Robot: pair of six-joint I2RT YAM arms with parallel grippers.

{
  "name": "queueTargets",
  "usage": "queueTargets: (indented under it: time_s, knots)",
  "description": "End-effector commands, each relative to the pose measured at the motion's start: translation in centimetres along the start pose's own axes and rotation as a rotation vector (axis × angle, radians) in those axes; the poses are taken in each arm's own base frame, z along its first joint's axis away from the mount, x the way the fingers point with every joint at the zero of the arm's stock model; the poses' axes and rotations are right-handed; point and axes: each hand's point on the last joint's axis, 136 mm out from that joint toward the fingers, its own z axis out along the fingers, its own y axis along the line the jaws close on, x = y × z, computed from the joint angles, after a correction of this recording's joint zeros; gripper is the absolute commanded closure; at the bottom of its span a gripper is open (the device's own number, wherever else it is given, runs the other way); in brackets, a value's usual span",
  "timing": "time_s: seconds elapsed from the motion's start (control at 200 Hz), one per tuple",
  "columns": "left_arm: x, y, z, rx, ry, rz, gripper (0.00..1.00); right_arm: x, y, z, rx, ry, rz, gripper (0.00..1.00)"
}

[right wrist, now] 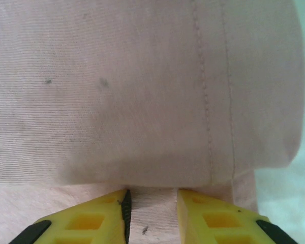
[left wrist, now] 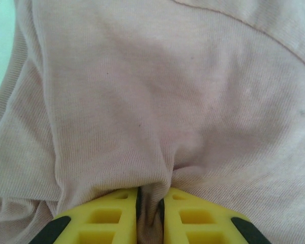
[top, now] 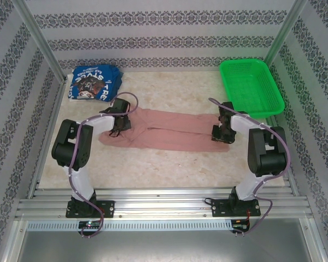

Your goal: Fold and stack the t-shirts

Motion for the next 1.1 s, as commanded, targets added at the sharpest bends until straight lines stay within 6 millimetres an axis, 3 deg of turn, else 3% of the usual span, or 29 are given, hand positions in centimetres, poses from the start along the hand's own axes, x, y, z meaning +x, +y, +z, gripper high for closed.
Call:
queueTargets:
  time_s: [0.0,0.255,0.41,0.53,0.734,0.824,0.924,1.004,1.094]
  knots:
    - [0.0,0.1,2.1,-0.006,0.053,0.021,0.83,2.0,0.4,-0.9,0.003,0.032,-0.016,0.68]
    - [-5.8,-3.0,3.8,0.025,0.037,0.057,0.83,6.5,1.7,-1.2,0.0,0.11,-0.08,0.7]
    - [-7.6,-4.9,6.2,0.053,0.071,0.079,0.83,9.9,3.8,-0.4,-0.014,0.169,-0.13,0.71]
    - [-8.9,-5.6,7.3,0.047,0.068,0.106,0.83,11.2,5.4,-1.2,-0.04,0.169,-0.159,0.7]
    - [-13.2,-8.3,6.9,0.132,-0.041,0.15,0.79,7.6,6.9,-8.5,-0.136,-0.067,-0.147,0.61]
    - [-14.6,-10.0,7.1,0.192,-0.047,0.153,0.78,5.8,6.5,-10.3,-0.128,-0.129,-0.152,0.57]
    - [-14.7,-10.7,6.0,0.216,-0.042,0.14,0.7,3.5,4.5,-9.5,-0.105,-0.125,-0.103,0.56]
    - [-15.0,-10.2,3.6,0.236,-0.108,0.086,0.42,1.7,3.8,-7.8,-0.09,-0.097,-0.096,0.59]
    - [-15.6,-9.2,0.6,0.271,-0.202,0.028,0.24,0.0,4.2,-5.7,-0.08,-0.078,-0.107,0.61]
